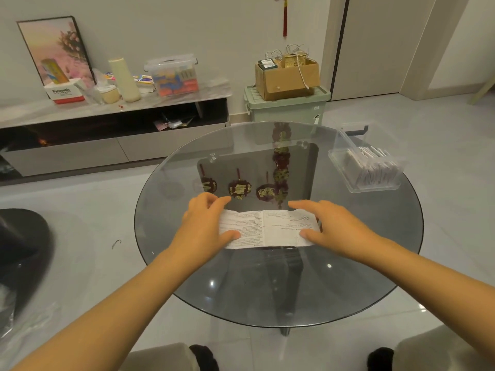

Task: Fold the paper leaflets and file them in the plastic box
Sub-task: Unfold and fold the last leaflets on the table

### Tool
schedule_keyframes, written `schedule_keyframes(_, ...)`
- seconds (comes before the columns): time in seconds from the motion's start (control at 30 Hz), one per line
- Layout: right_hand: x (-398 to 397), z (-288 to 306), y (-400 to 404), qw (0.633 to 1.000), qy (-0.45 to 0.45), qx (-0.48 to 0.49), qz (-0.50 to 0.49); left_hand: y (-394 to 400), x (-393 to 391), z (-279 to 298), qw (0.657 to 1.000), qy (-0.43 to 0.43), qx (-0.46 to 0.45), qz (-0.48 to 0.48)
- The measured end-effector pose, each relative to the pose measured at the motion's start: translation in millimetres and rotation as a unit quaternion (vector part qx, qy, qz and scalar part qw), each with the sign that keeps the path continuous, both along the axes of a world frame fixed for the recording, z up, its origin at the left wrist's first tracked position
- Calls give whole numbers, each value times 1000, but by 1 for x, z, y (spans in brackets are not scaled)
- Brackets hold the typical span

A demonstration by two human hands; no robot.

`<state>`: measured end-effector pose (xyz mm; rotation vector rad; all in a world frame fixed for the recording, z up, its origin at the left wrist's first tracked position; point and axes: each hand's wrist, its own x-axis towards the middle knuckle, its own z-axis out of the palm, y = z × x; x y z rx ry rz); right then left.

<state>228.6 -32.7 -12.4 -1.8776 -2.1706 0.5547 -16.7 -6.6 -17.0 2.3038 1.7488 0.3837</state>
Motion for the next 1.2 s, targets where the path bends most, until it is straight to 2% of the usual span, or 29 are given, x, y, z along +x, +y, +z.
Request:
schedule_keyframes(0.07,-1,1,-1,1000,-20,-9,-2,-1,2,1,996,44,70,-41)
schedule_keyframes(0.13,-3,1,-5,1000,-19,-19,-4,-6,8,1,990,62,87,-91)
schedule_keyframes(0.23,-5,7,-13,999,-2,-48,-1,-18,20,-2,989,29,30,-143)
schedule_keyframes(0.37,-3,17,-22,993,33,-106,28,-27,27,-8,978,67,-13,-199)
schedule_keyframes(0.53,-1,27,-32,982,147,-113,29,-27,32,-4,977,50,-21,-207)
schedule_keyframes(0.7,3,39,-38,956,249,-152,12,-27,41,-2,975,83,4,-208)
schedule_keyframes(0.77,3,38,-39,965,228,-126,21,-27,42,-2,975,80,16,-209)
schedule_keyframes(0.87,7,33,-35,989,128,-45,53,-26,41,-3,973,72,16,-219)
schedule_keyframes(1.03,12,30,-33,997,27,36,67,-25,32,-7,971,34,9,-235)
schedule_keyframes(1.1,12,28,-31,996,20,69,60,-24,28,-10,973,6,-8,-231)
schedule_keyframes(1.2,12,25,-27,994,64,70,59,-24,23,-11,969,-83,-52,-225)
